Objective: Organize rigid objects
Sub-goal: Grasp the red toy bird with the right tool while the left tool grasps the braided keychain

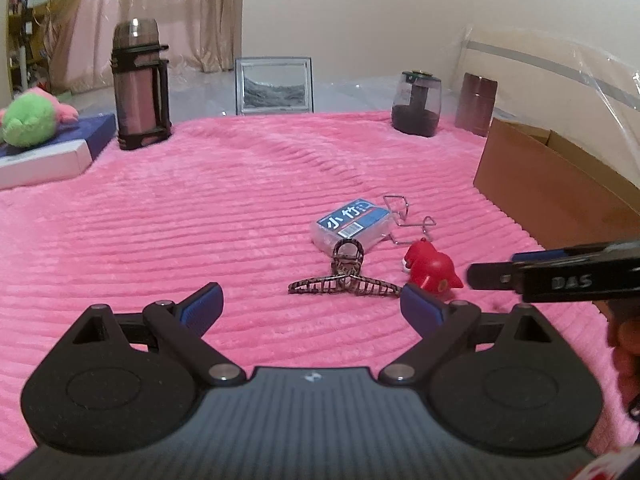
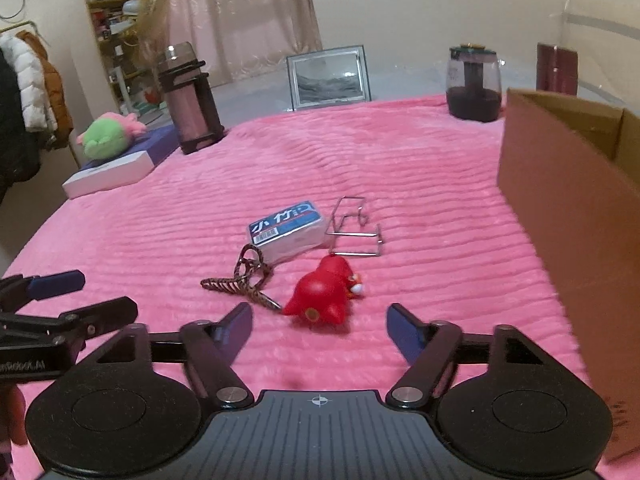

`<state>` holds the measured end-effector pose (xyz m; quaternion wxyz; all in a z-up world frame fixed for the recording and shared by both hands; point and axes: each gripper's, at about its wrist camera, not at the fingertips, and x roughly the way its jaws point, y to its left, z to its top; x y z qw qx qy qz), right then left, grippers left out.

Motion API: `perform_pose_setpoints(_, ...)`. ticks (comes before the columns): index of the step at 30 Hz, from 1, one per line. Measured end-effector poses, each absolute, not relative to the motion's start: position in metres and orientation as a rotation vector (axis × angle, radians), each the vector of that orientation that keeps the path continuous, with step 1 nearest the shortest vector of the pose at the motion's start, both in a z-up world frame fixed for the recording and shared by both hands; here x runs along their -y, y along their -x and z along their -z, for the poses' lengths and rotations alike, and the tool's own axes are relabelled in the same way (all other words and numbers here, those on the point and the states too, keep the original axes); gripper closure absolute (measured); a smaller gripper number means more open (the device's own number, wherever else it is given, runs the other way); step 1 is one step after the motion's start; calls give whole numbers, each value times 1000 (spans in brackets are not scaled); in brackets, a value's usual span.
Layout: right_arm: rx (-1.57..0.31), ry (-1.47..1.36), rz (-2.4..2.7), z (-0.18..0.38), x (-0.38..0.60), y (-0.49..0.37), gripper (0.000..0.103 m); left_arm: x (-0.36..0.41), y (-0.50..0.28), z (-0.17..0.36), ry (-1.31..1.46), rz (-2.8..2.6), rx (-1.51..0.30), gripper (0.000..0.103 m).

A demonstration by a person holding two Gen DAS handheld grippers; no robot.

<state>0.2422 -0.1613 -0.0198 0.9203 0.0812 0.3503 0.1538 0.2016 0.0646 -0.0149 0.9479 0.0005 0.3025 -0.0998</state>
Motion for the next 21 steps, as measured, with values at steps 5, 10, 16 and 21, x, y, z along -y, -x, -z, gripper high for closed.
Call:
perform_pose_setpoints(5, -734, -199, -287, 37, 146, -264, 46, -70, -224, 29, 8, 226, -644, 10)
perform_pose_setpoints(10, -743, -205, -243, 50, 138, -281, 53, -76, -239, 41, 19, 238, -651, 10)
perform_pose_setpoints(16, -788, -197, -214, 61, 137, -299, 56, -78, -252, 49, 27, 260, -655, 10)
perform_pose_setpoints(21, -810, -233, -212, 67, 139, -307, 58, -75, -260, 54, 29, 281, -666, 11)
